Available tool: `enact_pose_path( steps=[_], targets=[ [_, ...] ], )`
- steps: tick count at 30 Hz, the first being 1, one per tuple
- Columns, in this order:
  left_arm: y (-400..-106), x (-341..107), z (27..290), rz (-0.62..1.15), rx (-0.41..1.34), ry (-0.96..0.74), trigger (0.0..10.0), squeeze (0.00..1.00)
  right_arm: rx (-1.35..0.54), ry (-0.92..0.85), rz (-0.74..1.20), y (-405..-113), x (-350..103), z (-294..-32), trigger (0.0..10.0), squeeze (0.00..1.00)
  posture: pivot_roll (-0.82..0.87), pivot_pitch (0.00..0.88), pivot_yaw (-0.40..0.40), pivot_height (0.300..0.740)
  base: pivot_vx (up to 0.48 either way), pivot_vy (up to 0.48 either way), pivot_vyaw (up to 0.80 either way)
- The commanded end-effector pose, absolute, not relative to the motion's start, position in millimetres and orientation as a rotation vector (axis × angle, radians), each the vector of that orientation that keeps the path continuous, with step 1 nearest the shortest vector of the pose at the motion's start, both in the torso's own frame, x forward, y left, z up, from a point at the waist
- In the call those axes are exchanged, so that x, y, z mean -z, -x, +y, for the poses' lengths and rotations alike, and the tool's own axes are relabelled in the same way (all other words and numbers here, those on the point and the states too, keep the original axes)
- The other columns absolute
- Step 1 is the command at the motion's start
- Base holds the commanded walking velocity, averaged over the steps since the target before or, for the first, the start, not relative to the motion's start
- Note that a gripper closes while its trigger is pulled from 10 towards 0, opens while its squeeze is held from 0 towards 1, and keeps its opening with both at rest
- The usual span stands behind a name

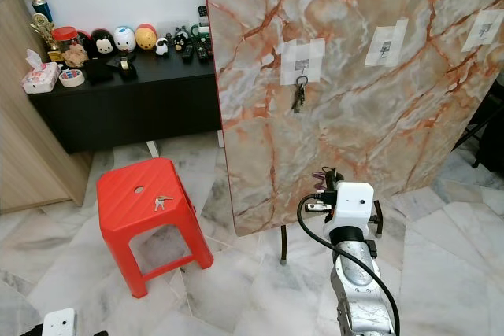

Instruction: Hang keys on a hook

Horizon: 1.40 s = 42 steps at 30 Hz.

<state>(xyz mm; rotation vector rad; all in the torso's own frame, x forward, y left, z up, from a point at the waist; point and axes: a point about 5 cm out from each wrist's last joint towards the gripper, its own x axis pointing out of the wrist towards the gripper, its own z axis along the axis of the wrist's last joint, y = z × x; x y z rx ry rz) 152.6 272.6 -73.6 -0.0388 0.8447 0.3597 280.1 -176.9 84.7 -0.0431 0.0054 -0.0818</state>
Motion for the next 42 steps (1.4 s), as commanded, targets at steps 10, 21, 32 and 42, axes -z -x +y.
enact_pose_path(
  steps=[10,21,32,42],
  targets=[
    [-130,87,260,0.919,-0.369,0.048,10.0,0.0,0.038,0.075,-0.027,-288,-95,-169,10.0,0.0,0.07,0.0,-0.041,0.74,0.0,-0.112,0.0],
    [-119,94,248,0.957,-0.359,0.051,10.0,0.0,0.057,0.07,-0.019,-288,-96,-174,10.0,0.0,0.07,0.0,-0.044,0.74,0.0,-0.415,0.0],
    [-114,93,256,0.948,-0.371,0.059,10.0,0.0,0.056,0.073,-0.016,-289,-98,-174,10.0,0.0,0.06,0.0,-0.052,0.74,0.0,-0.153,0.0],
    [-115,92,253,0.931,-0.353,0.061,10.0,0.0,0.1,0.017,0.005,-293,-98,-179,10.0,0.0,0.06,0.0,-0.057,0.74,0.0,0.0,0.0]
  ],
)
